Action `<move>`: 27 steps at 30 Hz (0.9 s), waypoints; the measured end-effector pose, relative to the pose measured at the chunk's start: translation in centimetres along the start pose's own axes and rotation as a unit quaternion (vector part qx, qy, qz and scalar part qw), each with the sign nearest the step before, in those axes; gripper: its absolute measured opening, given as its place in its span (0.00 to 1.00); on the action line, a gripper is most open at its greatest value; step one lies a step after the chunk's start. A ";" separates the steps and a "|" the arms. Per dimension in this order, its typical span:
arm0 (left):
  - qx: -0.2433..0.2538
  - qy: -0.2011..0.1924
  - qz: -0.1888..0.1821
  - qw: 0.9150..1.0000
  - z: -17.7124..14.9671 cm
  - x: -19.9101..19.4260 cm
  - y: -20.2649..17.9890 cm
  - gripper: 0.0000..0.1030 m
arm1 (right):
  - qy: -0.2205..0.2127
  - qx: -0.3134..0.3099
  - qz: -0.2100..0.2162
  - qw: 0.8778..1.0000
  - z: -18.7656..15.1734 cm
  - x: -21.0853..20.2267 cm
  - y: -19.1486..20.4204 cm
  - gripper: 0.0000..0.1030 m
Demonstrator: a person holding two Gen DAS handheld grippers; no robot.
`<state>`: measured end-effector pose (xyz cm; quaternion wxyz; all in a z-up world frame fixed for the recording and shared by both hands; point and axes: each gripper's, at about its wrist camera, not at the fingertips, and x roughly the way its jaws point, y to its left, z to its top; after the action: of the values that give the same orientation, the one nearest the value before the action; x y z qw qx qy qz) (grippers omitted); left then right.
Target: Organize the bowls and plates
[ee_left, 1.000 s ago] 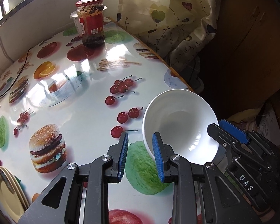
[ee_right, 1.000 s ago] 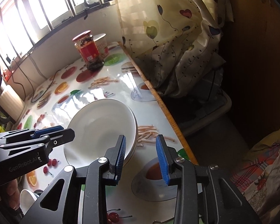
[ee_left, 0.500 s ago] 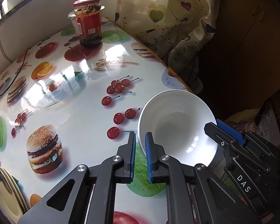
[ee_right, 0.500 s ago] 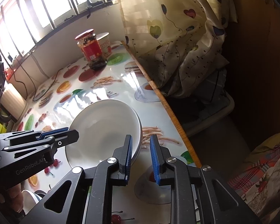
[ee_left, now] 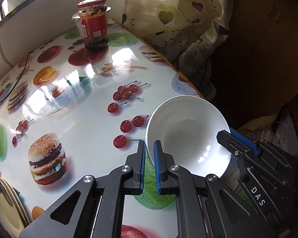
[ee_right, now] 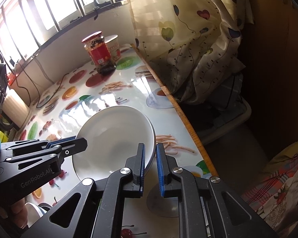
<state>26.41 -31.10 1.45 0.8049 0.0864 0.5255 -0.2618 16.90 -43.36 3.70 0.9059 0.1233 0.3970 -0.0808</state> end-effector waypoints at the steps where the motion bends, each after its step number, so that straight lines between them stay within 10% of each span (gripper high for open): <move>1: 0.001 -0.001 0.000 1.000 0.0 0.0 0.0 0.08 | 0.000 0.001 0.000 1.000 0.0 0.0 0.0 0.11; 27: -0.013 -0.034 -0.017 0.999 -2.3 -4.6 0.1 0.08 | -0.035 0.004 0.014 0.999 -1.2 -4.3 0.9 0.11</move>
<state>23.20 -28.52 4.59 0.8187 0.0578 0.5028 -0.2715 13.42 -42.00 6.24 0.9196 0.1299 0.3634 -0.0739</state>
